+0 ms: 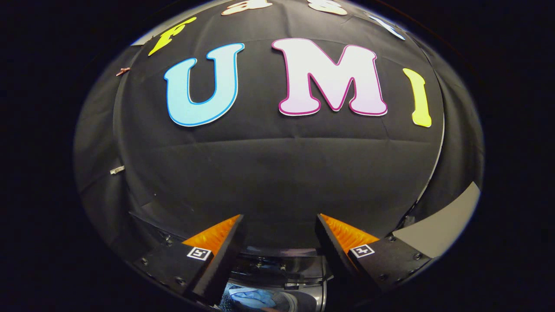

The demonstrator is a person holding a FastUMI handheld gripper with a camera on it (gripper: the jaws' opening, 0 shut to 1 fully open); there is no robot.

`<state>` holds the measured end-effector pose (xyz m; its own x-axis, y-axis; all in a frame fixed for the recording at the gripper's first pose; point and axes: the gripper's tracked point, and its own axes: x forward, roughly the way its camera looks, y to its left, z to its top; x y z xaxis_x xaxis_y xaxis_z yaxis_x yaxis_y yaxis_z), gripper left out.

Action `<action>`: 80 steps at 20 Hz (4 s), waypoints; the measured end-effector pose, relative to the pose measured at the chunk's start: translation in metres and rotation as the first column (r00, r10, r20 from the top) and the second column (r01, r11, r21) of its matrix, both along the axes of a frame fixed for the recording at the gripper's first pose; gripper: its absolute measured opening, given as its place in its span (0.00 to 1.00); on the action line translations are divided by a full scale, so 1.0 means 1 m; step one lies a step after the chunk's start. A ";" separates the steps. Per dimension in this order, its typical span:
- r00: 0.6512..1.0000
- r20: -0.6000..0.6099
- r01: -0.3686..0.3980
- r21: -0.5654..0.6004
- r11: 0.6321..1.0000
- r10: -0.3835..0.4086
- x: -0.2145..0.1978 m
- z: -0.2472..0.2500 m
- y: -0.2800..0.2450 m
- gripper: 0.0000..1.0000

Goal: Put the clothes into the washing machine and then close the washing machine lid.

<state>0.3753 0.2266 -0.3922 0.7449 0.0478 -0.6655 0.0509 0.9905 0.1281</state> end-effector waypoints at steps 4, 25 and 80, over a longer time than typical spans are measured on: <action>1.000 -0.027 0.006 -0.011 1.000 -0.006 -0.015 0.005 -0.001 1.00; 0.989 -0.135 -0.067 -0.010 0.998 0.065 -0.139 0.019 0.003 0.98; 0.730 0.683 0.065 -0.103 0.993 0.023 -0.359 0.382 -0.211 0.97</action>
